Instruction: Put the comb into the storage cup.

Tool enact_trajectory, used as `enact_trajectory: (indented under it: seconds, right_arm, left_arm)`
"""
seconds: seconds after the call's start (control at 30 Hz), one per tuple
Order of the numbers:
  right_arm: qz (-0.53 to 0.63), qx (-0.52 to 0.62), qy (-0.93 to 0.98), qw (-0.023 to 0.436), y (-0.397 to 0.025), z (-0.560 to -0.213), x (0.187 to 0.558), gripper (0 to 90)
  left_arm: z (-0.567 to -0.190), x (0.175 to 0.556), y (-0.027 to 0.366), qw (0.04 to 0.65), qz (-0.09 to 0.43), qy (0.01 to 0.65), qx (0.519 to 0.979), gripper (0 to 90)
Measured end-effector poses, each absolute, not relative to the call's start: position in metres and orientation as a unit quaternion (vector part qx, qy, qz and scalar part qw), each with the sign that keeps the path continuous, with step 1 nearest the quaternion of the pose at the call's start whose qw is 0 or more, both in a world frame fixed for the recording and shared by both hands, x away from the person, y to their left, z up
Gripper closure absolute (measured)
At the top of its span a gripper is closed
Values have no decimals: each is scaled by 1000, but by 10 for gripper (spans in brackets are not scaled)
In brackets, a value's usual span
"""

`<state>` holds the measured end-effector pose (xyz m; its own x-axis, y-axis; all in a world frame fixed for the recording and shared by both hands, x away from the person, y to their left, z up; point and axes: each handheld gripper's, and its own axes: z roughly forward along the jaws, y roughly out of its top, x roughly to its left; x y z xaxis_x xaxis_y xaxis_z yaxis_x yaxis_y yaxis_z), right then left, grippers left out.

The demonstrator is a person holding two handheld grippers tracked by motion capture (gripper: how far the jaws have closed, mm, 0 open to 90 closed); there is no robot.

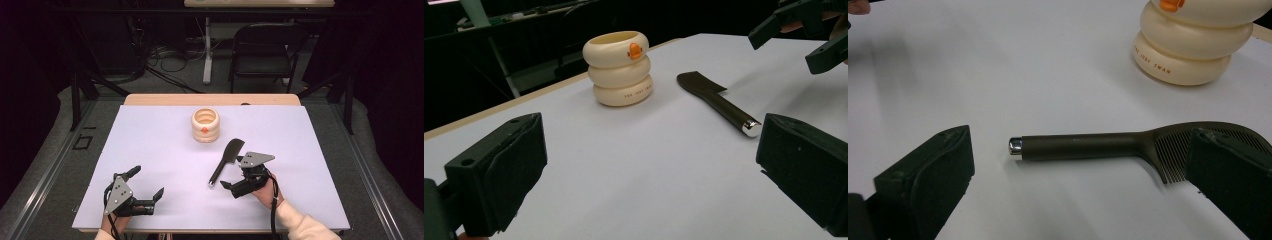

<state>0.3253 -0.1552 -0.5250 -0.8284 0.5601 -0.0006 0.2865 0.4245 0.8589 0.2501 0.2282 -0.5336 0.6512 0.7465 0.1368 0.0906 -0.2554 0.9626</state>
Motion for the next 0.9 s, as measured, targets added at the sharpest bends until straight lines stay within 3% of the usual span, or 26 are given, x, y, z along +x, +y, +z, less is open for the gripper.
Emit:
enact_trajectory:
  seconds: [0.9]
  right_arm:
    - [465,253,837,137,-136,-528,338,0]
  left_arm:
    - [-534,250,228,538,304,287,732,1]
